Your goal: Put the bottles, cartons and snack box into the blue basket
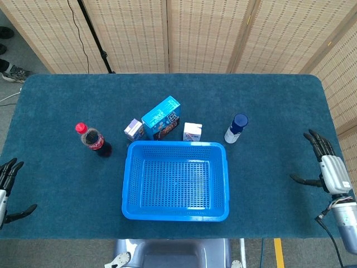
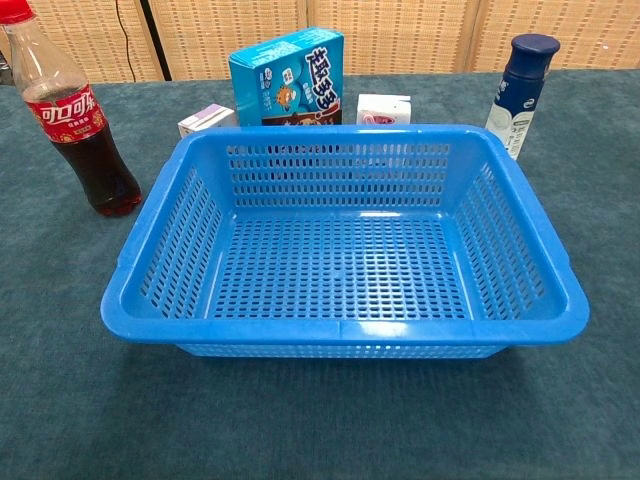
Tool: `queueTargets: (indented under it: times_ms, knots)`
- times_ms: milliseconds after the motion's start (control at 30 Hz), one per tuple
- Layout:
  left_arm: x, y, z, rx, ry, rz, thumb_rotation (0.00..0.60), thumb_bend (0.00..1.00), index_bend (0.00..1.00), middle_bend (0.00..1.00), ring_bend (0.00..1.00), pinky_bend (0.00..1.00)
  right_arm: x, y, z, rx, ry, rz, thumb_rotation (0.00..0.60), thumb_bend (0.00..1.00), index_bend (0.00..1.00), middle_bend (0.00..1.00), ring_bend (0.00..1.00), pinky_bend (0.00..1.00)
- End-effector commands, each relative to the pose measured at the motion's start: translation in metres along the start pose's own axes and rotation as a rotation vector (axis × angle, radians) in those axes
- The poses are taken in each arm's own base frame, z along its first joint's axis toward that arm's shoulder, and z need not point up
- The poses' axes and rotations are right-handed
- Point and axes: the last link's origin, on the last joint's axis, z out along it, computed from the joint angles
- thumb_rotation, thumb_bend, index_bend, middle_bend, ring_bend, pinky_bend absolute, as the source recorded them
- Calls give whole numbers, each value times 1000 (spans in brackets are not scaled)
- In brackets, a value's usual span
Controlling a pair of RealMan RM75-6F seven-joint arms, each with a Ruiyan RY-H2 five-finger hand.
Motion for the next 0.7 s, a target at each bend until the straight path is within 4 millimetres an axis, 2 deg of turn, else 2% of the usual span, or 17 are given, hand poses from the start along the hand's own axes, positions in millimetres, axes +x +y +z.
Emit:
queueTargets:
  times_ms: [33, 200, 700]
  knots:
    - [1, -1, 4, -4, 9, -4, 600, 17, 0, 0, 0, 0, -13, -2, 35, -34, -34, 163, 600, 0, 0, 0, 0, 24]
    - [1, -3, 5, 14, 0, -9, 600, 17, 0, 0, 0, 0, -30, -1, 70, -76, -88, 211, 600, 0, 0, 0, 0, 25]
    - [0, -6, 9, 50, -10, -11, 600, 17, 0, 0, 0, 0, -71, -17, 134, -114, -158, 267, 600, 0, 0, 0, 0, 19]
